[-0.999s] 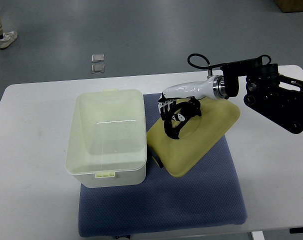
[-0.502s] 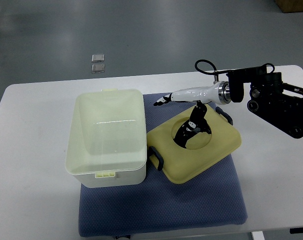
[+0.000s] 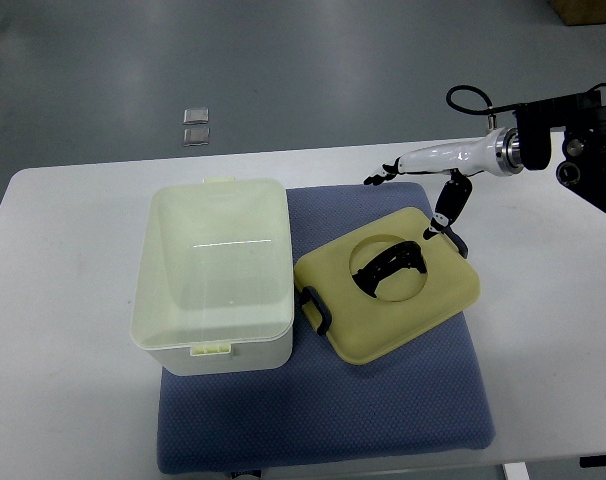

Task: Open white storage box with right hand

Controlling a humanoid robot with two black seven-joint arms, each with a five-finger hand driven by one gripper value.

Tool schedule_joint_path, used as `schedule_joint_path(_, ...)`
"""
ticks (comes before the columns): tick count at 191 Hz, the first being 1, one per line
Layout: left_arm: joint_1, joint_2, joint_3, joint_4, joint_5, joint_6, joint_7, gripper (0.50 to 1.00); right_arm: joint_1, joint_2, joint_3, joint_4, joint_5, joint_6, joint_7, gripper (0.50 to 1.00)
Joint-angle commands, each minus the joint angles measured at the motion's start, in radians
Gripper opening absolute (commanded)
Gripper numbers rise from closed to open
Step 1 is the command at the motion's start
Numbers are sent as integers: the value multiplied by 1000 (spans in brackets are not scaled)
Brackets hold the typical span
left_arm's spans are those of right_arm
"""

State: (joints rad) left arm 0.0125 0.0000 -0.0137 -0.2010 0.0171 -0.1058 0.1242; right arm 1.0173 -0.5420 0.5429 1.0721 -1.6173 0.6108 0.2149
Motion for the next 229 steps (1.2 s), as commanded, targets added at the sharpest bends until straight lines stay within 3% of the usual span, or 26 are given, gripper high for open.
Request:
schedule_joint_path(1, 0, 0, 0, 0, 0, 0, 0, 1000, 20, -3, 49, -24, 31, 0, 3, 924)
schedule_joint_path(24, 0, 0, 0, 0, 0, 0, 0, 1000, 20, 13, 147, -92, 195, 0, 7, 924)
schedule_joint_path(49, 0, 0, 0, -15, 0, 0, 0, 1000, -16, 105, 253, -156, 540, -3, -5, 924)
schedule_joint_path(75, 0, 0, 0, -32, 0, 0, 0, 1000, -71, 177, 275, -169, 956, -184, -58, 924)
schedule_joint_path(122, 0, 0, -2, -32, -2, 0, 0, 1000, -126, 290, 278, -247, 1553, -459, -66, 924)
schedule_joint_path(174, 0, 0, 0, -35, 0, 0, 0, 1000, -209, 341, 285, -337, 1694, -413, -52, 926)
schedule_joint_path(209, 0, 0, 0, -32, -2, 0, 0, 1000, -279, 356, 370, -365, 1694, -353, 24, 926)
schedule_joint_path(229, 0, 0, 0, -32, -2, 0, 0, 1000, -296, 384, 379, -370, 1694, -350, 30, 926)
